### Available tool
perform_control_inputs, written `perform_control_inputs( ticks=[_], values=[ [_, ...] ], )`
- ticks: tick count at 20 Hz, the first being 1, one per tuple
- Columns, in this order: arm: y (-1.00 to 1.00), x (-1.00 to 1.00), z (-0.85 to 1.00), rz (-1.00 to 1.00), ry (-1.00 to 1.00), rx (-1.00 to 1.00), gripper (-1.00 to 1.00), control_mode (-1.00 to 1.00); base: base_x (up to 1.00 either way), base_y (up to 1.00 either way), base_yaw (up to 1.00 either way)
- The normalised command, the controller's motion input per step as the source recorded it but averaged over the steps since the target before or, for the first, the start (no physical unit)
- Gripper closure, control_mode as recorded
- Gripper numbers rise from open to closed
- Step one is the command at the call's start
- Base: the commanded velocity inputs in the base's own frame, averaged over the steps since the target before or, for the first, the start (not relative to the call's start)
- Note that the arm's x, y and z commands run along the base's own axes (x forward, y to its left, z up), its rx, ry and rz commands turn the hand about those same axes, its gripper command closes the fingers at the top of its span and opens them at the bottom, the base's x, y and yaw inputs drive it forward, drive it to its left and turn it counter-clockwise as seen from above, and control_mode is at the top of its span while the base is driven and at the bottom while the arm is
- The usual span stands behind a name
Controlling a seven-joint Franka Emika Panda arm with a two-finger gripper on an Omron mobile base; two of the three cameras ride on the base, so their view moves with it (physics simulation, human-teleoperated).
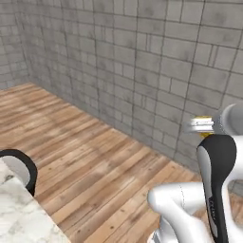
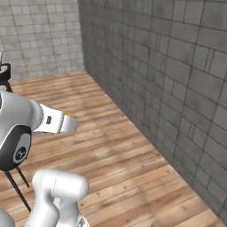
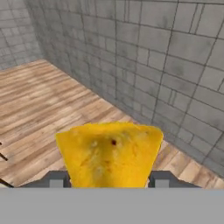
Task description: Take the cheese, steak, and bell pepper from the fridge and place them on the plate on the dining counter to create an appetizer plate.
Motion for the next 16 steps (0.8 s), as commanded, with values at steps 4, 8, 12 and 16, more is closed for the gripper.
perform_control_inputs(
  ticks=[4, 8, 12, 16],
  values=[
    [0.0, 0.0, 0.0, 0.0, 0.0, 0.0, 1.0, 1.0, 0.62, -0.03, 0.87],
    [0.0, 0.0, 0.0, 0.0, 0.0, 0.0, 1.0, 1.0, 0.66, -0.06, 0.86],
    [0.0, 0.0, 0.0, 0.0, 0.0, 0.0, 1.0, 1.0, 0.66, -0.17, 0.81],
    [0.0, 0.0, 0.0, 0.0, 0.0, 0.0, 1.0, 1.0, 0.7, -0.29, 0.77]
  ],
)
